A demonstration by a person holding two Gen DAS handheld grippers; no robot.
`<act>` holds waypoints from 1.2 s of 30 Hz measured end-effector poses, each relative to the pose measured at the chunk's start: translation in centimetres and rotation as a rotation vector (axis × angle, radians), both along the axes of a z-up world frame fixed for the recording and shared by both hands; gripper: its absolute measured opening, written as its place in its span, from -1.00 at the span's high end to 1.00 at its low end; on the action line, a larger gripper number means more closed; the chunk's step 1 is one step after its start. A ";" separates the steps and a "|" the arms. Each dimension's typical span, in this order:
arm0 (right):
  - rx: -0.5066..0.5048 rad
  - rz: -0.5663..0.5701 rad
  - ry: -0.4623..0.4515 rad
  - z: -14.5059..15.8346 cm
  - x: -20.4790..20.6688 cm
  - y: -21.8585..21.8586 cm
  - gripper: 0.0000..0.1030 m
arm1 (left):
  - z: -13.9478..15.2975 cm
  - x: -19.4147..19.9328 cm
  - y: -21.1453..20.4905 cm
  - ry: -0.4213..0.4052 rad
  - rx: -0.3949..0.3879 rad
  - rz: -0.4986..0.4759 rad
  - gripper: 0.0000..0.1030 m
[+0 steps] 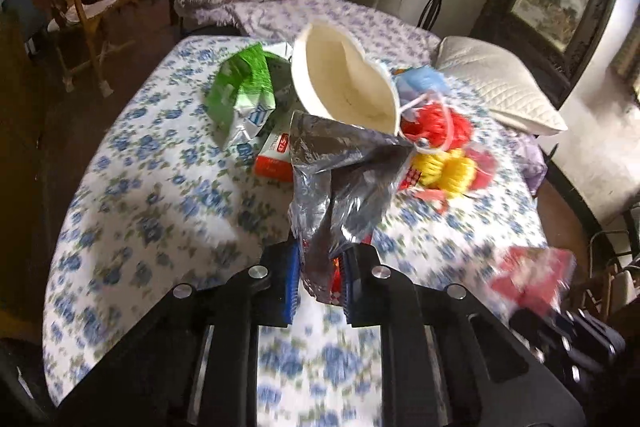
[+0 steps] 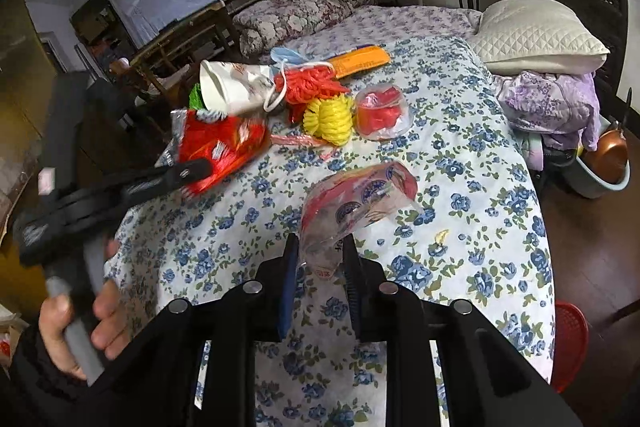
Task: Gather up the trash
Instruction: 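Lift the foil bag with the left tool while the right tool lifts the packet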
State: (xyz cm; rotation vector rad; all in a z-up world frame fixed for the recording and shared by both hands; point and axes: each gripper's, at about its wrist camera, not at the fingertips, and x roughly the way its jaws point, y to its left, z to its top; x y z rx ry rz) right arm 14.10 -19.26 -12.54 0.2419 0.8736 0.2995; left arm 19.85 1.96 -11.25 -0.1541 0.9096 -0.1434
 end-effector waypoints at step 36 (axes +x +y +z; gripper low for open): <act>0.016 0.037 -0.134 4.9 -3.4 1.4 0.78 | 5.7 -6.9 -0.6 -0.108 -0.050 -0.038 0.65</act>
